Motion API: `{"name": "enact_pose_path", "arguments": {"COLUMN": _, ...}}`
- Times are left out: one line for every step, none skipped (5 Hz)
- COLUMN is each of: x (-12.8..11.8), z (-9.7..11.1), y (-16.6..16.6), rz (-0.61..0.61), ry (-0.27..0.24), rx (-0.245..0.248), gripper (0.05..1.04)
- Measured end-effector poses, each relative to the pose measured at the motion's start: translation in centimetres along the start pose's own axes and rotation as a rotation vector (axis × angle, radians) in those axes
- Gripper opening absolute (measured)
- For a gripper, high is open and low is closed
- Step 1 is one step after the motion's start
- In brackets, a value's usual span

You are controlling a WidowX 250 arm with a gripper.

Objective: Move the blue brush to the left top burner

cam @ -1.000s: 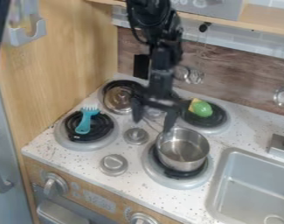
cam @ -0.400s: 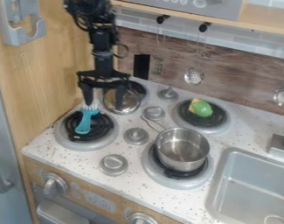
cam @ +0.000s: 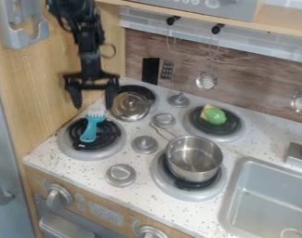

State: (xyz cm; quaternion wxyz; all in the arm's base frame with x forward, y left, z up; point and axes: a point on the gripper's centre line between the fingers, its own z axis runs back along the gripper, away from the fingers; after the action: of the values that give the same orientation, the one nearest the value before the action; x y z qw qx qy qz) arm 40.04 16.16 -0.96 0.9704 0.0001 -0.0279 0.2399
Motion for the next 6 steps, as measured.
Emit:
{"name": "enact_pose_path", "arguments": {"x": 1.0, "z": -0.9, "y": 0.1, "rz": 0.01, "ry": -0.021, "rx": 0.012, "gripper": 0.999}}
{"name": "enact_pose_path", "arguments": {"x": 1.3, "z": -2.6, "y": 0.2, "rz": 0.004, "ry": 0.012, "rx": 0.02, "gripper": 0.999}}
{"name": "enact_pose_path", "arguments": {"x": 1.8, "z": -3.4, "y": 0.3, "rz": -0.007, "ry": 0.044, "rx": 0.034, "gripper": 0.999}}
{"name": "enact_pose_path", "arguments": {"x": 2.0, "z": -3.8, "y": 0.1, "rz": -0.005, "ry": 0.075, "rx": 0.025, "gripper": 0.936}}
{"name": "enact_pose_path", "arguments": {"x": 2.0, "z": -3.8, "y": 0.0, "rz": -0.009, "ry": 0.077, "rx": 0.015, "gripper": 0.761}}
{"name": "enact_pose_path", "arguments": {"x": 1.5, "z": -3.6, "y": -0.2, "rz": -0.036, "ry": 0.08, "rx": 0.003, "gripper": 0.76}}
